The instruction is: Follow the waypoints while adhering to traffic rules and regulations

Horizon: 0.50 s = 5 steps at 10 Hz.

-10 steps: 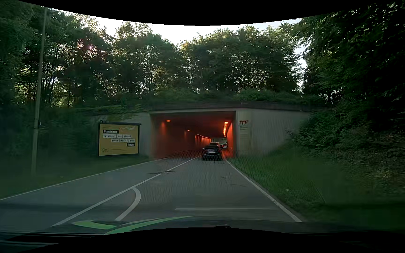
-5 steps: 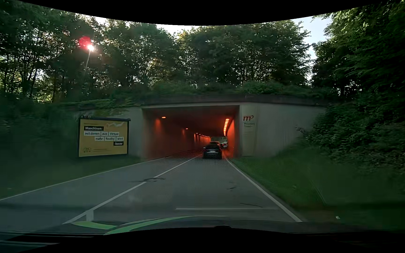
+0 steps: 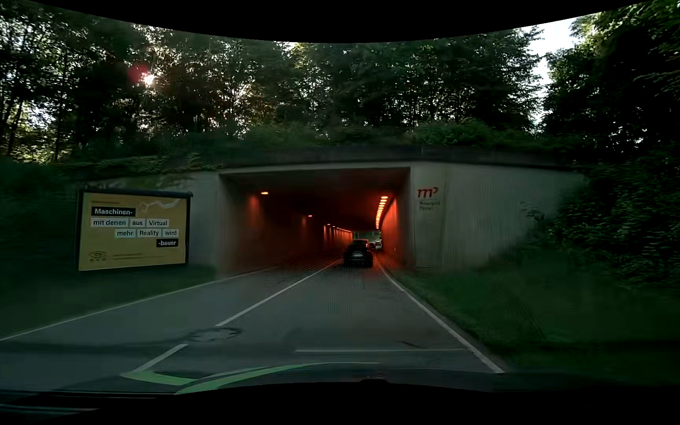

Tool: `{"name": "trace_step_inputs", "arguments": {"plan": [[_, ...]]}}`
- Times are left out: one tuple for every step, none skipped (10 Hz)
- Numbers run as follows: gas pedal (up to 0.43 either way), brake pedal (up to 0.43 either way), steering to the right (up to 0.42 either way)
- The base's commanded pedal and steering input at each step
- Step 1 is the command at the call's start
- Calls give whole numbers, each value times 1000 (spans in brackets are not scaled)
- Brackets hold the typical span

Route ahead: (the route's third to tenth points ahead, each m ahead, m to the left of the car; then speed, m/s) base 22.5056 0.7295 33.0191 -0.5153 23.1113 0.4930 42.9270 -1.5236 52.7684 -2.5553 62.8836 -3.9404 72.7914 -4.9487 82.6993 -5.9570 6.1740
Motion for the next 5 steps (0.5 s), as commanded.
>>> {"name": "trace_step_inputs", "arguments": {"plan": [[0,0,8],[0,0,10],[0,0,10],[0,0,10],[0,0,10]]}}
